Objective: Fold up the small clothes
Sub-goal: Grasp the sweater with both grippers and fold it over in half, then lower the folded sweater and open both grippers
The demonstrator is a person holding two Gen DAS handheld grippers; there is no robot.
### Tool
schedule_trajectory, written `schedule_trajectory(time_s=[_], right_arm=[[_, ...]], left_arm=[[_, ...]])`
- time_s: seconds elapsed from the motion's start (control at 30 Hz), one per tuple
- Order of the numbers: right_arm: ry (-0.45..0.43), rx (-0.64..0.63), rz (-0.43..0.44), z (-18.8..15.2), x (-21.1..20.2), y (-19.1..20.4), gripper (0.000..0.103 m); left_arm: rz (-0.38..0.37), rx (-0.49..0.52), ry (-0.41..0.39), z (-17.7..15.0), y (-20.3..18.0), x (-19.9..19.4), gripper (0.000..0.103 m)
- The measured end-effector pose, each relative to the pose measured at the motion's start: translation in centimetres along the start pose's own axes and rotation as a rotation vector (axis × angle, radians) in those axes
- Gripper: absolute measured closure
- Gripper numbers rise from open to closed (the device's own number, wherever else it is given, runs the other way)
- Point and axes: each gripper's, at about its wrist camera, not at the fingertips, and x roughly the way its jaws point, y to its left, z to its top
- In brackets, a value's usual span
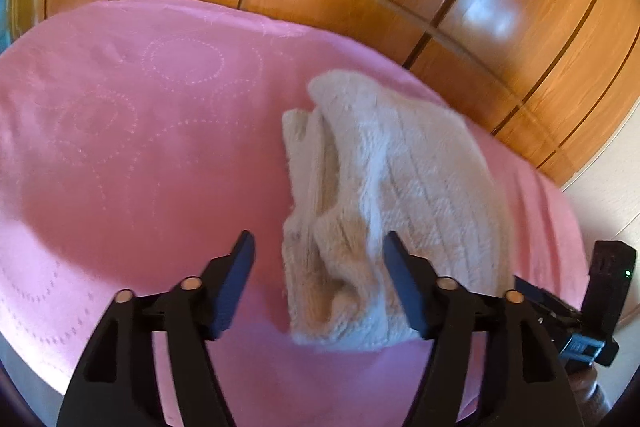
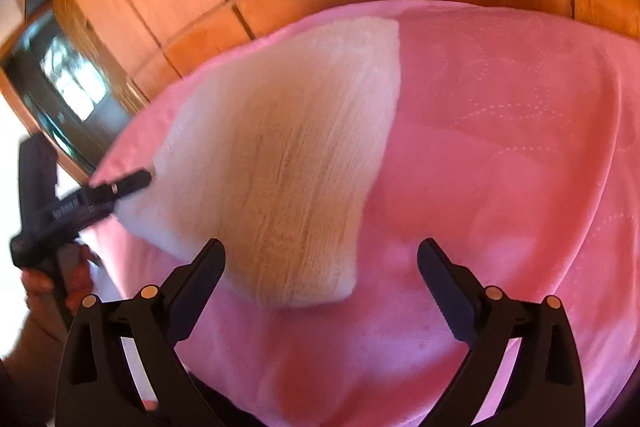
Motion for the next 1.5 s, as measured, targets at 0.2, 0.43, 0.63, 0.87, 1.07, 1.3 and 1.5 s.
schedule_trajectory(time_s=[0.2,0.43,0.63,0.87,1.07,1.3,1.5], right_arm=[[-0.034,0.175,0.109,3.9,0.6,-3.4,0.006],[0.01,0.239,0.171,6.8,4.7,-4.7,0.006],[0.035,0.248,0.263,7.6,6.8,-4.4,0.007],[0.067,0.207,0.254,8.0,8.2,-2.7,0.03],[0.008,0.13,0.211,8.1,4.9,-0.9,0.052],[-0.123,0.149,0.155,6.7,-2.3,-2.7,0.054],[-0.254,0.219,0.037,5.3,-10.0,-8.7,0.054]], left_arm=[[-0.089,-0.075,0.018,2.7,0.6,1.1,0.032],[-0.189,-0.144,0.142,4.3,1.3,5.8,0.032],[-0.301,-0.214,0.206,3.6,2.9,9.0,0.042],[-0.381,-0.195,0.175,2.8,3.1,8.6,0.066],[-0.445,-0.185,0.121,2.8,1.8,6.2,0.07],[-0.536,-0.073,0.129,3.1,-4.9,4.9,0.07],[-0.605,0.085,0.191,3.6,-15.3,7.6,0.07]])
